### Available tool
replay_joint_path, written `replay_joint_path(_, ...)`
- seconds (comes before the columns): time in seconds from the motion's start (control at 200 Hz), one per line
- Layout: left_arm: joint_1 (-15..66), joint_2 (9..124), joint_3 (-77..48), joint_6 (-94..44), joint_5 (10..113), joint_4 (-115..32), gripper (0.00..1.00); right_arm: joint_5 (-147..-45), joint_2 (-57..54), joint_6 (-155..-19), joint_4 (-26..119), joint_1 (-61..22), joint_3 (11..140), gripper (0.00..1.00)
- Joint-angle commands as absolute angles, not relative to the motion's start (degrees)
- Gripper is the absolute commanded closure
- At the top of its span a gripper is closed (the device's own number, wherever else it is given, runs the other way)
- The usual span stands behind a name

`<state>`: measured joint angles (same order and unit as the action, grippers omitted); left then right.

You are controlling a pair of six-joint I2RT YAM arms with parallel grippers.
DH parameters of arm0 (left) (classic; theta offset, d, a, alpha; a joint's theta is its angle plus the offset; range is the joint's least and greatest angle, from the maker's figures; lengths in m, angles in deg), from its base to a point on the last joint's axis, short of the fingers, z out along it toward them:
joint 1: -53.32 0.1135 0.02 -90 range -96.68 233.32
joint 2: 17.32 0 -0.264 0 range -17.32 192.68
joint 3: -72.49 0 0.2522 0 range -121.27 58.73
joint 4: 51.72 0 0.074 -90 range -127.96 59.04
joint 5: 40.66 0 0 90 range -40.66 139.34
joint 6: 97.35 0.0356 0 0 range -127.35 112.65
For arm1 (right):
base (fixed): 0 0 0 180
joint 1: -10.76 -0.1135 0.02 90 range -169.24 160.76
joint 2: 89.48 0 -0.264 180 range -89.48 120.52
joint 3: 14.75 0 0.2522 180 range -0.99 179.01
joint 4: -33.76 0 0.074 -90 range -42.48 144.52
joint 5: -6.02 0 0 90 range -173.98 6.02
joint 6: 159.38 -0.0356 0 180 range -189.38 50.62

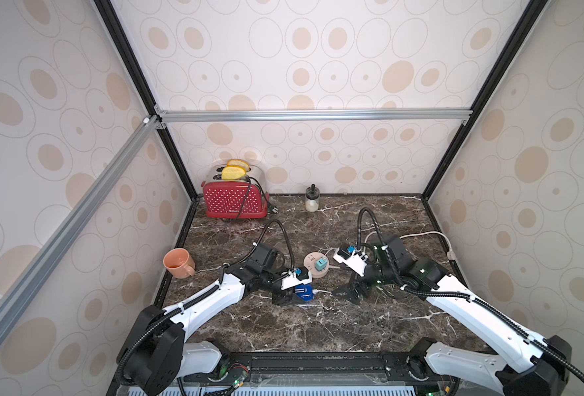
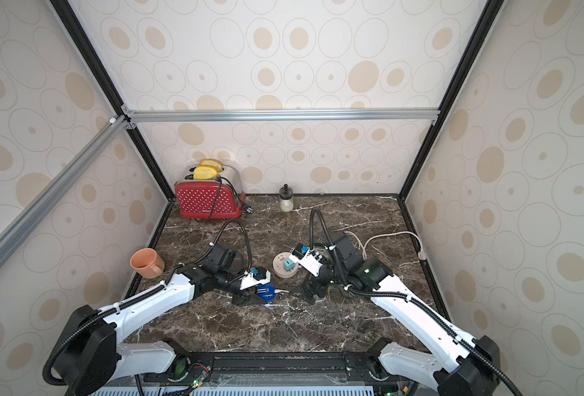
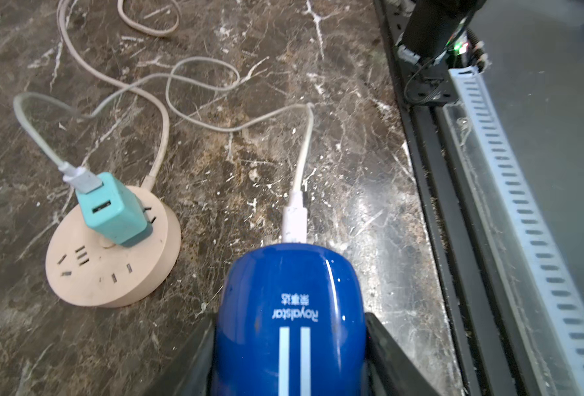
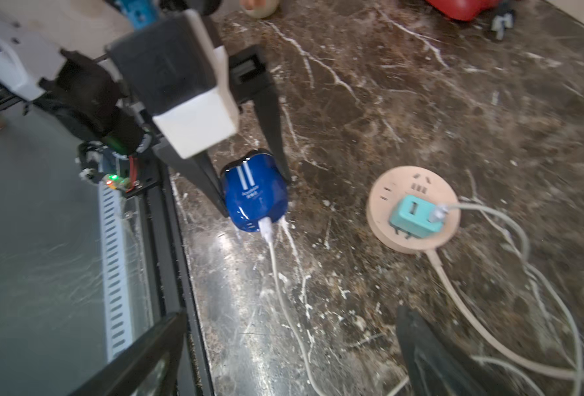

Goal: Charge the electric shaver
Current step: Place the electric shaver at the center of the board.

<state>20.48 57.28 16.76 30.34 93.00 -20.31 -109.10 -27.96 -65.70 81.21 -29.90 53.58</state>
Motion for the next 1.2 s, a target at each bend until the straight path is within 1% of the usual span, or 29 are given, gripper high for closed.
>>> replay_joint_path(0.0,19.8,60.6,18.5,26.8,88.0,-25.9,1.00,-101.6,-28.8,-70.6,78.2,-28.7,51.8,0.00)
replay_joint_path(0.13,18.9,64.7,21.3,23.9,85.9,-32.8,1.00,-97.9,-29.3,-71.6,76.8,-28.0,51.4,0.00)
replay_joint_path(0.195,18.8,67.5,21.0,22.4,85.0,-33.9,0.94,-97.0,-29.6,-71.8,76.6,-27.5,51.5,0.00)
replay_joint_path(0.245,18.5,69.6,20.5,22.2,84.5,-34.0,0.87,-96.2,-29.8,-71.9,76.6,-27.2,51.4,0.00)
replay_joint_path(0.346,18.1,72.8,19.3,21.5,83.6,-33.7,0.84,-96.1,-30.4,-72.1,76.5,-26.8,51.5,0.00)
replay_joint_path(0.376,18.1,73.6,19.1,21.2,83.4,-33.6,0.80,-96.0,-30.5,-72.2,76.6,-26.8,51.4,0.00)
replay_joint_path(0.416,18.0,74.3,19.0,21.4,83.4,-33.3,0.70,-96.0,-30.7,-72.3,76.6,-26.7,51.3,0.00)
replay_joint_path(0.436,18.0,74.5,19.0,21.6,83.7,-33.2,0.62,-95.9,-30.7,-72.4,76.6,-26.7,51.3,0.00)
replay_joint_path(0.441,18.0,74.5,19.0,21.6,83.8,-33.2,0.57,-95.9,-30.7,-72.4,76.6,-26.7,51.3,0.00)
replay_joint_path(0.451,18.0,74.6,19.0,21.6,84.0,-33.2,0.52,-95.8,-30.8,-72.5,76.6,-26.7,51.2,0.00)
replay_joint_path(0.466,17.9,74.6,19.0,21.7,84.1,-33.2,0.37,-95.8,-30.8,-72.5,76.5,-26.7,51.1,0.00)
replay_joint_path(0.471,17.9,74.6,19.0,21.8,84.2,-33.2,0.22,-95.7,-30.9,-72.6,76.5,-26.7,51.1,0.00)
replay_joint_path(0.476,17.9,74.6,19.0,21.8,84.2,-33.2,0.12,-95.7,-30.9,-72.6,76.5,-26.7,51.1,0.00)
replay_joint_path(0.481,17.9,74.6,18.9,21.8,84.3,-33.1,0.06,-95.7,-30.9,-72.6,76.5,-26.7,51.2,0.00)
replay_joint_path(0.486,17.9,74.7,18.9,21.9,84.3,-33.1,0.04,-95.6,-30.9,-72.6,76.5,-26.6,51.2,0.00)
replay_joint_path(0.496,17.8,74.7,18.8,21.9,84.3,-32.9,0.02,-95.6,-31.0,-72.6,76.4,-26.7,51.1,0.00)
replay_joint_path(0.626,17.8,72.6,18.2,19.9,83.5,-33.0,0.01,-93.1,-31.9,-72.9,76.7,-26.5,50.7,0.00)
replay_joint_path(0.731,17.8,65.6,17.5,15.3,81.3,-34.0,0.01,-88.0,-33.2,-74.6,76.1,-24.7,49.7,0.00)
replay_joint_path(0.791,17.9,60.4,16.6,12.2,77.3,-34.3,0.01,-85.8,-34.4,-75.2,74.7,-22.5,48.3,0.00)
replay_joint_path(0.891,19.5,52.7,14.9,6.6,65.9,-34.2,0.01,-78.2,-36.6,-75.5,69.2,-18.0,44.0,0.00)
replay_joint_path(0.941,22.0,50.3,13.8,3.9,58.0,-33.0,0.01,-76.1,-37.2,-76.2,64.8,-14.2,41.3,0.00)
replay_joint_path(1.011,26.5,47.5,13.1,2.3,50.0,-31.1,0.01,-74.1,-38.0,-76.7,57.6,-9.3,36.2,0.00)
replay_joint_path(1.082,31.1,45.4,16.0,2.1,41.9,-34.2,0.01,-69.8,-38.2,-74.7,49.7,-6.8,31.1,0.00)
replay_joint_path(1.197,40.4,44.7,22.4,-1.0,40.5,-42.7,0.01,-61.7,-35.5,-68.4,32.7,-5.1,22.8,0.00)
